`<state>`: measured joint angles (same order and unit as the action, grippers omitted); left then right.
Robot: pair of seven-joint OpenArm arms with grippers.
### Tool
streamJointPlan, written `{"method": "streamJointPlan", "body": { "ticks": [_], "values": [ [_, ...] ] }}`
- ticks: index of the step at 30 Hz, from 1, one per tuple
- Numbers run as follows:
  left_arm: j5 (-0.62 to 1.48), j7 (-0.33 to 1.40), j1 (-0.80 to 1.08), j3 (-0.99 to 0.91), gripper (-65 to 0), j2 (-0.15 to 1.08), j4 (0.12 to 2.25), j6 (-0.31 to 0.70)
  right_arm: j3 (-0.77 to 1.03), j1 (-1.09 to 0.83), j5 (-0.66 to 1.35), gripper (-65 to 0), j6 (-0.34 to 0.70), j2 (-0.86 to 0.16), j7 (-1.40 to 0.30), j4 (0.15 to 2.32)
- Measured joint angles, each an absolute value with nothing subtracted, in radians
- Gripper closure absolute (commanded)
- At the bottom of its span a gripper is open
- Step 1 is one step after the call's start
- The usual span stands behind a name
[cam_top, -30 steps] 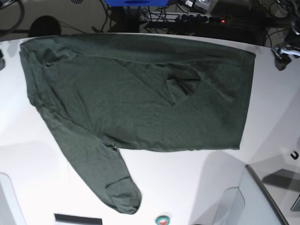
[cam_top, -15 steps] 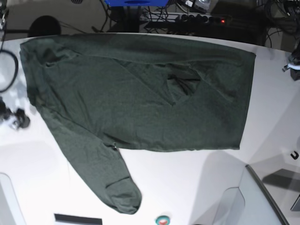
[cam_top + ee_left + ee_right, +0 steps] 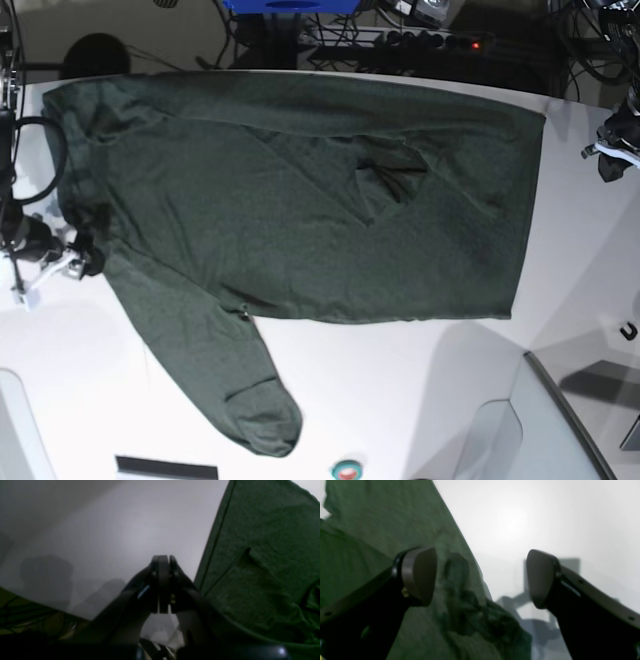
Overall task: Layout the t-shirt on the table in an organized manner, then fold the t-shirt properly
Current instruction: 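Grasp the shirt's sleeve edge with the right gripper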
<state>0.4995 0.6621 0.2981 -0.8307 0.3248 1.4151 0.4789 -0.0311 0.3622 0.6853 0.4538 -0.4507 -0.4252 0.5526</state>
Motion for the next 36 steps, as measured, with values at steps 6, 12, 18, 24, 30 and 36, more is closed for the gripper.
{"method": "streamJointPlan", "body": {
  "ticks": [6,12,18,24,30,36],
  "values": [
    [0.498,0.662,0.299,-0.83,0.0,0.324,1.414,0.479,-0.111,0.38,0.677,-51.6,0.452,-0.446,-0.374,0.529],
    [0.498,0.662,0.299,-0.83,0.0,0.324,1.414,0.479,-0.145,0.396,0.676,-51.6,0.452,-0.434,-0.373,0.53],
    [0.422,0.661,0.298,-0.83,0.0,0.324,1.414,0.479,-0.149,0.41,0.68,-51.5,0.452,-0.402,-0.373,0.531],
    [0.322,0.661,0.296,-0.83,0.0,0.32,1.415,0.479,-0.149,0.415,0.672,-51.5,0.453,-0.379,-0.371,0.531],
    [0.322,0.661,0.296,-0.83,0.0,0.32,1.415,0.479,-0.143,0.434,0.531,-39.8,0.453,-0.344,-0.363,0.533],
    [0.322,0.661,0.295,-0.83,0.0,0.321,1.415,0.479,-0.143,0.43,0.523,-23.1,0.453,-0.338,-0.363,0.533]
  ]
}}
